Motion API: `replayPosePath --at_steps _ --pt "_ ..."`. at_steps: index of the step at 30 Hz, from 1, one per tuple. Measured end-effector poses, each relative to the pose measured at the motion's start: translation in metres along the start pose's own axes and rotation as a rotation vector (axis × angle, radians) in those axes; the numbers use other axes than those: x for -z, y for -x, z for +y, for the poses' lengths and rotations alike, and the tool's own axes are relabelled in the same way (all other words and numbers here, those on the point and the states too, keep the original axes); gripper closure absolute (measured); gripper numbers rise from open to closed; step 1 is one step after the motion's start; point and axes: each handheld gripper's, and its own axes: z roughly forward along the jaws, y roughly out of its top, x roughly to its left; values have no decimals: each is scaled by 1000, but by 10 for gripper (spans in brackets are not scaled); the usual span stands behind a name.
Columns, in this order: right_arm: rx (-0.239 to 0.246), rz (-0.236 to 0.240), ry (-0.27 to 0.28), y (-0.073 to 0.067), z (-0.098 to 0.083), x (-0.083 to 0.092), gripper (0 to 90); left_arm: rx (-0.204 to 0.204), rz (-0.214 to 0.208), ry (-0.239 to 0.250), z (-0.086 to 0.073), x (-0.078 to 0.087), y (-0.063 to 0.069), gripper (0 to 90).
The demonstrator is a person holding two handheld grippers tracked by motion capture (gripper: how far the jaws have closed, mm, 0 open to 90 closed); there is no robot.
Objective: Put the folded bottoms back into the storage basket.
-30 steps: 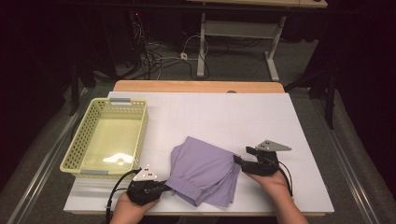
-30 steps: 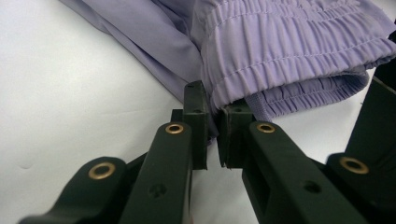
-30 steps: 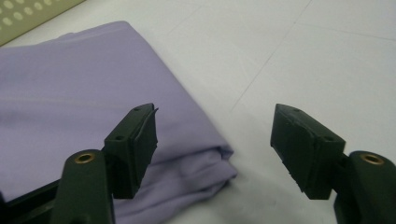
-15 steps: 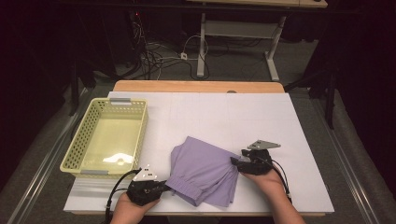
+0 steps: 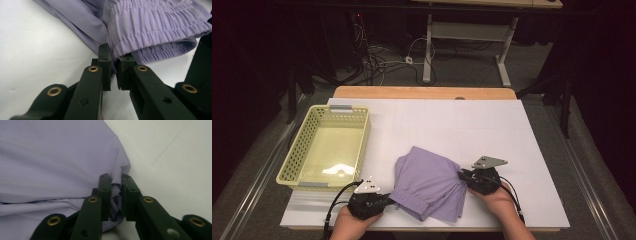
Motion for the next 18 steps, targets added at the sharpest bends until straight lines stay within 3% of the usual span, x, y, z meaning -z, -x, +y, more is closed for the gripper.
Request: replayPosePath --at_steps 3,13,18 --pt "0 16 3 1 0 0 833 -9 18 4 -1 0 2 814" --pt "11 16 10 0 -1 1 857 -16 14 -2 1 0 2 808" --pt "8 20 52 0 -2 5 857 9 -5 -34 6 1 -2 788"
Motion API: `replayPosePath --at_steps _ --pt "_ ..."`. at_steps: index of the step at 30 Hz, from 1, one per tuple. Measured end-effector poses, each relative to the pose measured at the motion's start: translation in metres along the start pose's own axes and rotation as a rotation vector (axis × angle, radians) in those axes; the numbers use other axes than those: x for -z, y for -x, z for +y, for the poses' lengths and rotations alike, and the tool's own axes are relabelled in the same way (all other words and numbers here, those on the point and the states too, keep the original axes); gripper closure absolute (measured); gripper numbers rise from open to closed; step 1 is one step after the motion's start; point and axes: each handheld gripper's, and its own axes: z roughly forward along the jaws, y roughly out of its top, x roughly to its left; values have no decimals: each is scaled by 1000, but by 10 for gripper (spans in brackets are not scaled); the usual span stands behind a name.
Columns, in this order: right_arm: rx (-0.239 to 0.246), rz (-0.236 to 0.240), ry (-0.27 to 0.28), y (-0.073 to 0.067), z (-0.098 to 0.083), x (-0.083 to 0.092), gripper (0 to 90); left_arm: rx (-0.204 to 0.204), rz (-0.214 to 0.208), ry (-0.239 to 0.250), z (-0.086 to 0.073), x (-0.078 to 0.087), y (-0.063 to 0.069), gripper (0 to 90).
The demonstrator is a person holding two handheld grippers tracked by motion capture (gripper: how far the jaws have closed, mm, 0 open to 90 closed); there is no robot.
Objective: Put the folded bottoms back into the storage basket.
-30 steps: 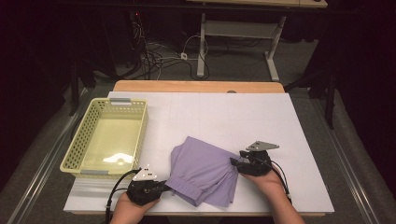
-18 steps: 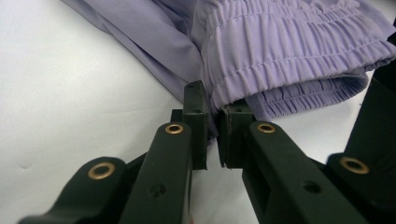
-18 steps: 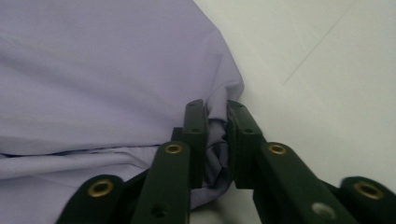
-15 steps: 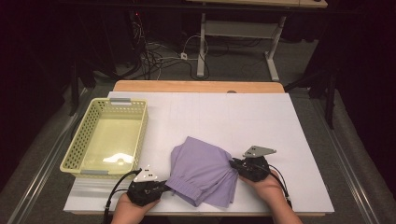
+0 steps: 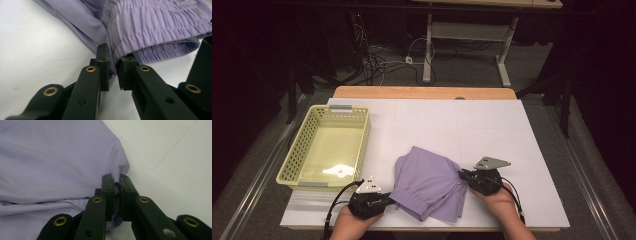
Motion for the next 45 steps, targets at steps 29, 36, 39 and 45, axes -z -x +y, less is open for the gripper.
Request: replayPosePath --at_steps 29,36,39,45 --pt "27 36 138 -7 12 30 857 -170 133 -452 78 -4 26 818" --pt "65 47 139 -17 26 21 858 -132 139 -481 84 5 19 818" --pt "72 55 143 -18 31 13 858 -122 150 -493 83 12 15 818" --pt "44 72 124 -18 35 -9 856 -90 175 -512 80 23 6 817"
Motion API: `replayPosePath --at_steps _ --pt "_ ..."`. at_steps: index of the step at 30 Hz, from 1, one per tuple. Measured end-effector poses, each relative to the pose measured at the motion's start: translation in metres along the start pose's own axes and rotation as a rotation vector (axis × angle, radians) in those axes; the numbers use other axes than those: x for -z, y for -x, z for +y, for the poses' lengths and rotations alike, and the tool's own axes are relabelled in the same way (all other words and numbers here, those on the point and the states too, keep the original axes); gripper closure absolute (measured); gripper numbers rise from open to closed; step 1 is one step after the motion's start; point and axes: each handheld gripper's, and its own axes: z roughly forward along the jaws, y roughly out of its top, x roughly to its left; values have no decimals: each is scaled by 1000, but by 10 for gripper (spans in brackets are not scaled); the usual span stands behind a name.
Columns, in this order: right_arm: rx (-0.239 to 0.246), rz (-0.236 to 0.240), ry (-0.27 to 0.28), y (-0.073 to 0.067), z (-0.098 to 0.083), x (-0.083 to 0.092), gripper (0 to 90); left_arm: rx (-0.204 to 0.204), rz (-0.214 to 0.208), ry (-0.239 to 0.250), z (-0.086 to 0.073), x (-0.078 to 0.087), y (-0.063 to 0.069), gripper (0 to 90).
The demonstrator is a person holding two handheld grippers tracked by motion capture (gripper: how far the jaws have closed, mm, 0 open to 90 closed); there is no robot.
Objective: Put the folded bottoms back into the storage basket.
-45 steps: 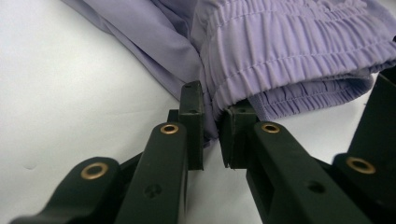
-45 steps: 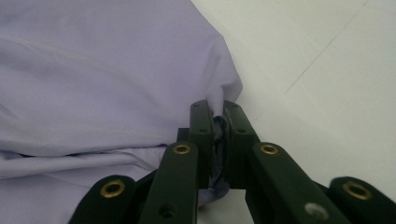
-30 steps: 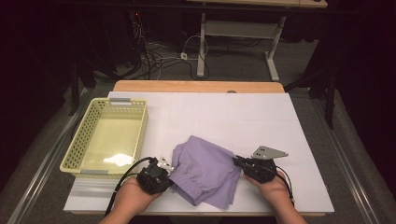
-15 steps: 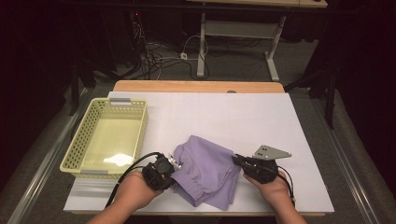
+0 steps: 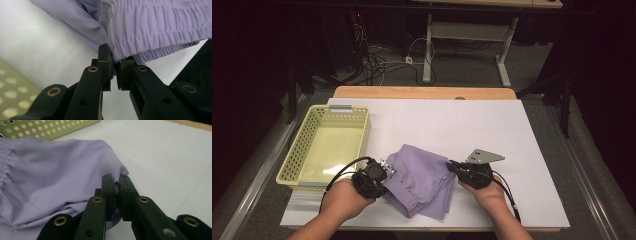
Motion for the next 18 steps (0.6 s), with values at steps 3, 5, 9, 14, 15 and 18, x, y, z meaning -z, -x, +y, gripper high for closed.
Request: replayPosePath --at_steps 3,5,9,14,15,18 --pt "-6 -6 -14 1 -1 -7 857 8 3 -12 -1 0 -2 817" --pt "-14 -21 -33 2 -4 -16 856 10 4 -21 -1 -2 -2 817" --pt "-22 -34 -53 3 -8 -21 856 0 8 -43 0 -6 -1 817" --pt "-13 -50 -61 2 -11 -22 855 0 6 -58 3 -9 -3 817" --pt "-6 -54 -63 1 -11 -23 855 -1 8 -64 3 -10 -3 817" --pt "7 -59 -69 -1 -12 -23 856 -1 4 -76 5 -12 -4 817"
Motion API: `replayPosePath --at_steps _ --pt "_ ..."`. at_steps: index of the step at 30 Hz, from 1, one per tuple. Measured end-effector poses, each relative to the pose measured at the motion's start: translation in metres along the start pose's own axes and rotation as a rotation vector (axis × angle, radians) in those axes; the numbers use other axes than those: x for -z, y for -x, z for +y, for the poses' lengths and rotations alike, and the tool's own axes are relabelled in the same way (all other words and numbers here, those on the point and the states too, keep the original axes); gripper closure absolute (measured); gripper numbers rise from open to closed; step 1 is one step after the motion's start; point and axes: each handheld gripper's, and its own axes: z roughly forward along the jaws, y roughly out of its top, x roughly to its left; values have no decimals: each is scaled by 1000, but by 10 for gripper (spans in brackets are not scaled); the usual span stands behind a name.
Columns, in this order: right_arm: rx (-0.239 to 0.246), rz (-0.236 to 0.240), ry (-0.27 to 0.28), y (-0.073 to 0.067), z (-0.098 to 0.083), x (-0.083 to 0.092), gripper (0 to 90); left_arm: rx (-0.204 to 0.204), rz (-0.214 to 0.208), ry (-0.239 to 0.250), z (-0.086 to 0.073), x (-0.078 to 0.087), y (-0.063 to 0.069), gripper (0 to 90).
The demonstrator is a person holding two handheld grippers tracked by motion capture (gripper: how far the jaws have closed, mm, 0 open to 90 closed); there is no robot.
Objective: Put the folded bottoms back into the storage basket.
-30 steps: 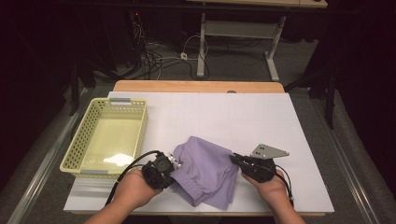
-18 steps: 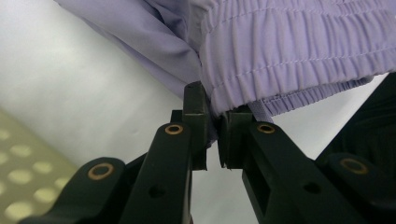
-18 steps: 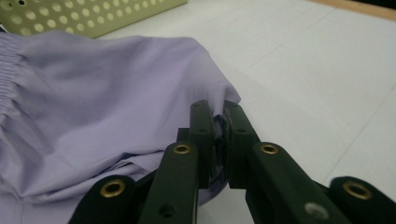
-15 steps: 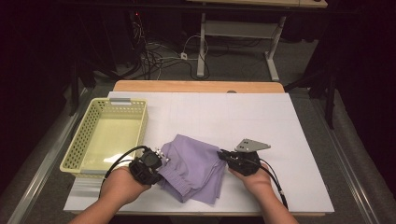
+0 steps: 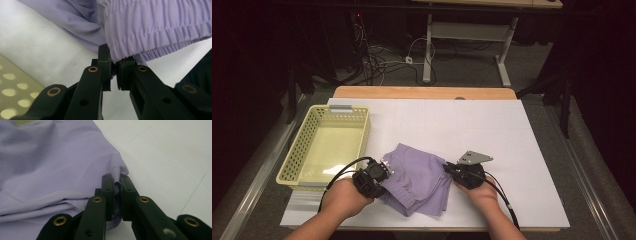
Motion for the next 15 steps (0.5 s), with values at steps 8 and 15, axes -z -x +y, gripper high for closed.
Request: replayPosePath --at_steps 8,15 --pt "-18 25 0 4 2 1 855 13 -14 0 1 2 -2 819" --pt "28 22 12 0 17 10 855 25 -33 -8 4 15 -4 819"
